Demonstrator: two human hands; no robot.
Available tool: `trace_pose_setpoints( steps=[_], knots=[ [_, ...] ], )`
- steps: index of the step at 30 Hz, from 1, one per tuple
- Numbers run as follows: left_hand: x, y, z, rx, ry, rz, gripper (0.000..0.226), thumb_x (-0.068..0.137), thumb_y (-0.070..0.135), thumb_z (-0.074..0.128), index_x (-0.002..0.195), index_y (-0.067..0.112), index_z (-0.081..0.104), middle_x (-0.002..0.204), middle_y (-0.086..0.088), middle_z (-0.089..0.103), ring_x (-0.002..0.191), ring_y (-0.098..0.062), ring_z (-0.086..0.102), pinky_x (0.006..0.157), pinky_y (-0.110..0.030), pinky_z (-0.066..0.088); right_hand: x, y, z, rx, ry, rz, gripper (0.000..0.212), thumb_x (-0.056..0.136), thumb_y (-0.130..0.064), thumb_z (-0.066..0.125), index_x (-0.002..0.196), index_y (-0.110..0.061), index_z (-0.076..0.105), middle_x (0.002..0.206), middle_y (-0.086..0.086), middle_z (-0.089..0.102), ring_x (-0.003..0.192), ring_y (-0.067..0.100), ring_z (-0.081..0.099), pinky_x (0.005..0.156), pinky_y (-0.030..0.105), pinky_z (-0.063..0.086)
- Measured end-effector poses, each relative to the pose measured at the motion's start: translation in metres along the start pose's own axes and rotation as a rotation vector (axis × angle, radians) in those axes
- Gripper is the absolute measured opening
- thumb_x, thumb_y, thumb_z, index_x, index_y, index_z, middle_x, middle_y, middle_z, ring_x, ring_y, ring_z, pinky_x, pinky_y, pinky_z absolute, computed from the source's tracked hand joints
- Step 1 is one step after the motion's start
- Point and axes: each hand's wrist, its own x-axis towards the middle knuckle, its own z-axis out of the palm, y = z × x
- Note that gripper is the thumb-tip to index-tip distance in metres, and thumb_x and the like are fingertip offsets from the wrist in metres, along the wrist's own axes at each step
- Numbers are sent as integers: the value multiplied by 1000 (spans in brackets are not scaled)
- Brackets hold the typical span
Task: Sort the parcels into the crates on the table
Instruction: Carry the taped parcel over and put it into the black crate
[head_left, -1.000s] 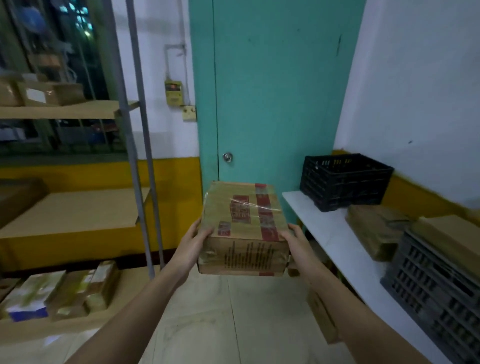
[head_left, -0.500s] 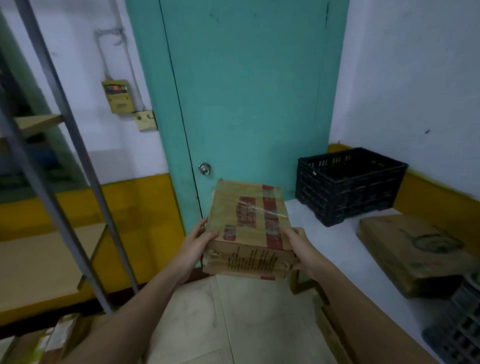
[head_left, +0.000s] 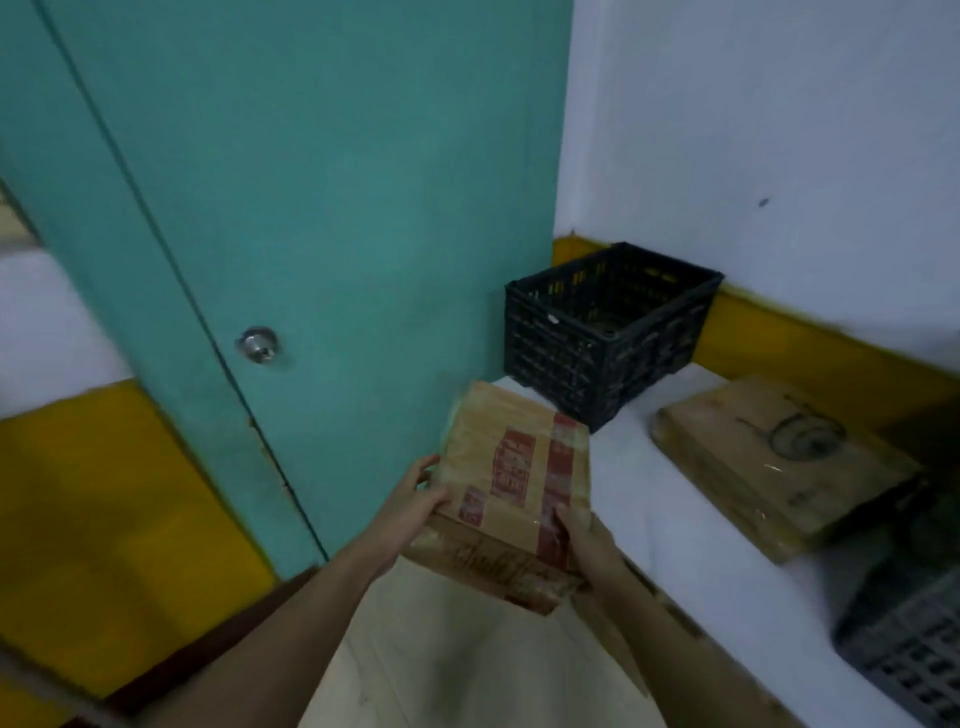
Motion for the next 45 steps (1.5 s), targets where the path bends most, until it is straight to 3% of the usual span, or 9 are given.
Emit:
trace_pose_setpoints(
  steps=[4, 11, 16, 20, 24, 28, 34, 39, 45],
  knots=[
    [61, -6, 27, 19, -138, -64, 57, 88, 14, 62, 142, 21, 42, 108, 8, 62, 85, -5, 67, 60, -16, 50, 20, 6, -11, 8, 146, 27, 31, 97, -45, 57, 116, -24, 68, 105, 0, 76, 88, 16, 74, 70, 28, 58],
    [114, -9, 94, 54, -335, -49, 66, 82, 31, 79, 137, 27, 43, 128, -4, 62, 109, -20, 65, 95, -43, 54, 20, 14, -49, -10, 398, 48, 25, 98, -52, 49, 105, -35, 66, 99, -12, 74, 81, 5, 72, 62, 18, 53],
    [142, -11, 132, 20, -442, -70, 56, 86, 21, 75, 134, 35, 48, 117, 5, 69, 96, -12, 72, 73, -26, 59, 35, 20, -85, -8, 462, 87, 42, 95, -57, 53, 123, -26, 52, 112, -3, 68, 95, 16, 70, 77, 30, 56],
    [160, -13, 160, 46, -464, -76, 56, 87, 21, 74, 136, 34, 48, 119, 6, 66, 103, -16, 68, 86, -36, 57, 46, 28, -108, 47, 465, 93, 40, 97, -51, 54, 124, -22, 45, 110, -5, 63, 93, 13, 68, 69, 25, 55],
    [169, -15, 188, 106, -520, -91, 55, 90, 22, 71, 138, 34, 46, 126, 4, 64, 109, -17, 66, 95, -42, 54, 53, 33, -120, 56, 478, 13, 36, 103, -42, 45, 122, -17, 61, 114, 2, 72, 100, 20, 71, 89, 39, 58],
    [182, -11, 214, 145, -605, -85, 49, 95, 26, 65, 139, 38, 46, 126, 15, 63, 111, -6, 64, 90, -27, 55, 62, 28, -135, 60, 559, 60, 43, 103, -40, 45, 131, -9, 52, 124, 11, 65, 111, 29, 65, 98, 50, 52],
    [212, -1, 234, 191, -708, -49, 44, 97, 20, 61, 136, 38, 51, 114, 22, 70, 104, -2, 67, 93, -31, 52, 65, 23, -140, 86, 703, 97, 42, 101, -48, 46, 129, -17, 49, 119, 2, 64, 101, 21, 67, 83, 38, 58],
    [249, 4, 211, -33, -705, -255, 49, 90, 15, 66, 137, 21, 56, 125, -4, 69, 114, -30, 65, 103, -53, 47, 60, 16, -150, 291, 797, 136, 43, 99, -60, 37, 126, -28, 46, 128, 1, 54, 105, 15, 58, 86, 40, 49],
    [263, 13, 198, -218, -874, -366, 51, 84, 24, 71, 134, 25, 60, 130, -8, 66, 118, -31, 63, 86, -52, 56, 68, -2, -139, 860, 510, 41, 53, 99, -60, 38, 132, -23, 58, 123, 12, 70, 111, 32, 68, 83, 46, 59]
  ],
)
